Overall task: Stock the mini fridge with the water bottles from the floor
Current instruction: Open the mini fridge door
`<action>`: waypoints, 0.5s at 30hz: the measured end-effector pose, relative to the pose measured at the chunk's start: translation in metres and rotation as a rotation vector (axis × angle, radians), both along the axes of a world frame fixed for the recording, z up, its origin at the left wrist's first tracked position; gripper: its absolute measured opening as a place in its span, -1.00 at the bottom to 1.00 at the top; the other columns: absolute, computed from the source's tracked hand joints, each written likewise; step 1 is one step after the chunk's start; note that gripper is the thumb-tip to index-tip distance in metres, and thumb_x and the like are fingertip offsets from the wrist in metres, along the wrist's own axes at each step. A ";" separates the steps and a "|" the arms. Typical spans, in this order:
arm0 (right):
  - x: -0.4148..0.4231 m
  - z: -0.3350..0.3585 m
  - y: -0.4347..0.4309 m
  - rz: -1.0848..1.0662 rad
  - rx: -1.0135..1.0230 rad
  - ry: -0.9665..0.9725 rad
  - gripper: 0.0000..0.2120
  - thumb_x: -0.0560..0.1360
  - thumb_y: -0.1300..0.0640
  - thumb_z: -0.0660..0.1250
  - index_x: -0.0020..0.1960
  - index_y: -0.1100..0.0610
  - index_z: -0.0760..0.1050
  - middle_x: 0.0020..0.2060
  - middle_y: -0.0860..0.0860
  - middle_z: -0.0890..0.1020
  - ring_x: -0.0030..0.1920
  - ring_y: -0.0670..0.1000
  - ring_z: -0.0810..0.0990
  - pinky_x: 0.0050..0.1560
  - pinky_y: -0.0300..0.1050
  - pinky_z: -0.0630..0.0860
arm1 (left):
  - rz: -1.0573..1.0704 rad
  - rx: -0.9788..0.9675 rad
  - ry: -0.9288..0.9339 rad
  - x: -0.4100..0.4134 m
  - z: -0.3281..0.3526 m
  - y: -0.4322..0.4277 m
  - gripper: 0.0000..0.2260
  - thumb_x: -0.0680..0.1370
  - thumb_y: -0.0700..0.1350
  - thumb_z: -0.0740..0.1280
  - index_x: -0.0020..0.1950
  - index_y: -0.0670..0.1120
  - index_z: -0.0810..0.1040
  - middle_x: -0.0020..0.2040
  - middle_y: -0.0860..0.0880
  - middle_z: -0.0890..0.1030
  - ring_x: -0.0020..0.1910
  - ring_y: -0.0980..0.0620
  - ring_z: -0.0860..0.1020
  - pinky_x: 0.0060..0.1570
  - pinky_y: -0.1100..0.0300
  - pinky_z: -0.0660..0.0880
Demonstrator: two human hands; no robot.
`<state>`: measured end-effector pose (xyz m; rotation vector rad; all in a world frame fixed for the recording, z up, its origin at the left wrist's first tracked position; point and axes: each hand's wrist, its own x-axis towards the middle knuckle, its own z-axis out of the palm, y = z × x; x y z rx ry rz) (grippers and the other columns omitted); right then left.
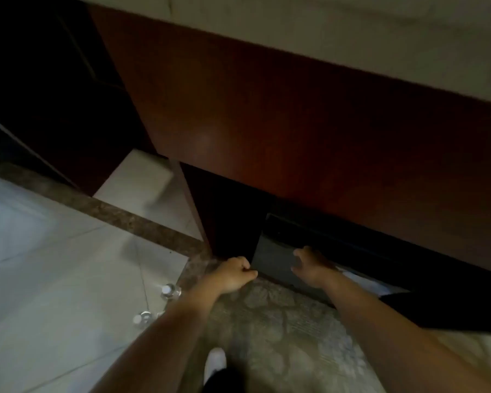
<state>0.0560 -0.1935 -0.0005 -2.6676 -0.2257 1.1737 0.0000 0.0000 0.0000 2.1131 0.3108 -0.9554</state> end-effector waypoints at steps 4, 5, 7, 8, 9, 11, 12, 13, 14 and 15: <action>0.008 -0.028 0.002 -0.058 0.010 -0.164 -0.48 0.60 0.07 0.18 0.50 0.16 0.14 0.47 0.08 0.22 0.43 0.13 0.25 0.38 -0.02 0.31 | 0.039 -0.024 0.004 0.013 -0.025 -0.006 -0.50 0.57 0.04 0.24 0.47 -0.09 0.25 0.34 -0.14 0.44 0.31 -0.08 0.44 0.25 0.18 0.37; 0.010 -0.034 0.002 -0.059 -0.004 -0.195 -0.49 0.59 0.07 0.18 0.50 0.16 0.15 0.46 0.07 0.24 0.43 0.13 0.25 0.37 -0.01 0.30 | 0.027 -0.016 -0.005 0.017 -0.030 -0.008 -0.48 0.57 0.05 0.24 0.48 -0.09 0.24 0.35 -0.15 0.42 0.32 -0.10 0.43 0.27 0.15 0.37; 0.012 -0.045 0.003 -0.057 -0.027 -0.238 -0.51 0.60 0.07 0.17 0.48 0.15 0.18 0.44 0.07 0.26 0.42 0.12 0.25 0.35 -0.01 0.29 | -0.003 0.013 -0.041 0.026 -0.038 -0.013 -0.47 0.57 0.04 0.24 0.48 -0.09 0.21 0.42 -0.13 0.33 0.37 -0.10 0.37 0.29 0.16 0.34; 0.013 -0.049 0.005 -0.058 -0.029 -0.255 -0.52 0.60 0.07 0.16 0.48 0.14 0.19 0.43 0.07 0.28 0.42 0.12 0.25 0.34 -0.02 0.29 | -0.007 0.024 -0.068 0.030 -0.040 -0.015 -0.46 0.57 0.04 0.25 0.48 -0.09 0.19 0.45 -0.12 0.28 0.40 -0.10 0.33 0.31 0.16 0.31; 0.013 -0.052 0.007 -0.065 -0.027 -0.265 -0.53 0.60 0.07 0.15 0.47 0.14 0.20 0.42 0.07 0.28 0.42 0.12 0.25 0.33 -0.02 0.29 | -0.013 0.025 -0.087 0.035 -0.043 -0.017 -0.44 0.56 0.03 0.26 0.50 -0.09 0.16 0.47 -0.11 0.24 0.43 -0.09 0.30 0.34 0.16 0.30; 0.014 -0.061 0.009 -0.082 -0.017 -0.313 -0.55 0.60 0.08 0.15 0.46 0.13 0.24 0.40 0.07 0.31 0.40 0.11 0.27 0.32 -0.03 0.31 | -0.019 0.020 -0.126 0.043 -0.049 -0.022 -0.38 0.56 0.03 0.27 0.53 -0.07 0.07 0.51 -0.09 0.17 0.47 -0.10 0.23 0.40 0.11 0.27; 0.013 -0.065 0.009 -0.101 -0.004 -0.349 -0.57 0.60 0.08 0.16 0.45 0.13 0.26 0.38 0.06 0.34 0.39 0.11 0.28 0.31 -0.03 0.33 | -0.025 0.024 -0.145 0.048 -0.053 -0.024 -0.35 0.55 0.03 0.27 0.54 -0.05 0.02 0.53 -0.08 0.12 0.49 -0.11 0.20 0.42 0.08 0.25; 0.013 -0.070 0.009 -0.127 0.009 -0.385 -0.58 0.59 0.09 0.16 0.43 0.13 0.29 0.36 0.06 0.36 0.38 0.10 0.30 0.31 -0.03 0.35 | -0.031 0.031 -0.165 0.052 -0.058 -0.027 -0.32 0.55 0.03 0.27 0.54 -0.03 -0.04 0.55 -0.06 0.08 0.50 -0.10 0.17 0.43 0.06 0.23; 0.013 -0.074 0.008 -0.151 0.027 -0.420 -0.59 0.59 0.09 0.18 0.41 0.12 0.32 0.34 0.06 0.38 0.37 0.10 0.31 0.30 -0.03 0.36 | -0.033 0.033 -0.190 0.056 -0.062 -0.028 -0.30 0.55 0.03 0.27 0.55 -0.01 -0.08 0.56 -0.03 0.03 0.52 -0.08 0.13 0.45 0.06 0.20; 0.013 -0.077 0.007 -0.173 0.043 -0.450 -0.61 0.58 0.09 0.19 0.40 0.12 0.34 0.32 0.06 0.40 0.36 0.09 0.32 0.29 -0.03 0.37 | -0.031 0.031 -0.217 0.060 -0.065 -0.030 -0.28 0.55 0.03 0.27 0.55 0.00 -0.12 0.57 0.00 -0.01 0.53 -0.06 0.09 0.46 0.06 0.17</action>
